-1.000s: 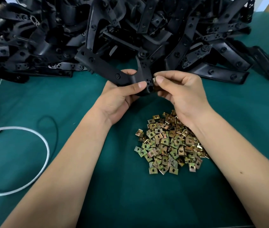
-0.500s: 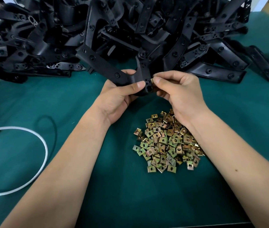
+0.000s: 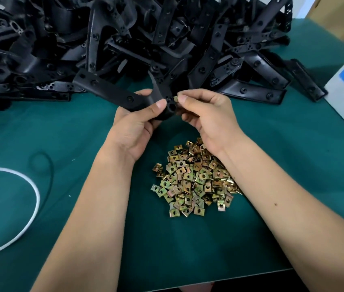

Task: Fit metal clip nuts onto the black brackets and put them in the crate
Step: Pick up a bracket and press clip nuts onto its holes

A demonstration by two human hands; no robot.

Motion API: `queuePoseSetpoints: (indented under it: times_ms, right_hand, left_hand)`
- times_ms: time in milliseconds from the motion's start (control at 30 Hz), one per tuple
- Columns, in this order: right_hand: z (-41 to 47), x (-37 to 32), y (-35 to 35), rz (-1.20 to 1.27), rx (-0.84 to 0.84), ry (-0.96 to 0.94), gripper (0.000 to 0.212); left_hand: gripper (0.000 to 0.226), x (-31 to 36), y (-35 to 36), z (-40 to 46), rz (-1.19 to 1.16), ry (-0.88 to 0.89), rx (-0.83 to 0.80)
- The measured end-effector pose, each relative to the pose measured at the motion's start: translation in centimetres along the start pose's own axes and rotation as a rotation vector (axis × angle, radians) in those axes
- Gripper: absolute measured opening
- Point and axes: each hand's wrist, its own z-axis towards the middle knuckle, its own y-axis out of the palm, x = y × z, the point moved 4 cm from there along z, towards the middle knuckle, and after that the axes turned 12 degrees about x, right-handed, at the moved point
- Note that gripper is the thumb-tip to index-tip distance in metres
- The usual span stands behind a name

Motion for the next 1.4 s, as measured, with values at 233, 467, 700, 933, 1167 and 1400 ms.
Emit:
queuePoseSetpoints:
  times_ms: [233,467,700,933,1167,1400]
  right_hand:
    - [-0.18,-0.14,-0.26,-0.038,-0.011,-0.018,0.009]
    - [-0.43,-0.06,-0.59,0.029,-0.007,0.005,0.01]
    - [-0.59,-0.16,-0.52,0.032,0.017,0.005,0.011]
    - [-0.48,-0.11,-0.64,0.013,0.039,-0.01,0.012]
    - [-0.58,-0.07,-0.77,-0.018,0.052,-0.023,0.018]
    - [-0.6,-0.16,-0.76,0.0,0.067,-0.003,0.021]
  left_hand:
    - [0.038,0.17,0.12,-0.15,0.042,0.021,-0.083]
    - [0.049,-0.02,0.53,-0.05,0.032,-0.008,-0.108]
    - [0.04,0.04,0.53,-0.17,0.038,-0.005,-0.111]
    - [0.04,0.0,0.45,-0.11,0.04,0.006,-0.102]
    - [0.042,-0.08,0.57,-0.23,0.055,0.01,-0.079]
    - [0.042,-0.22,0.6,0.07,0.061,-0.005,-0.076]
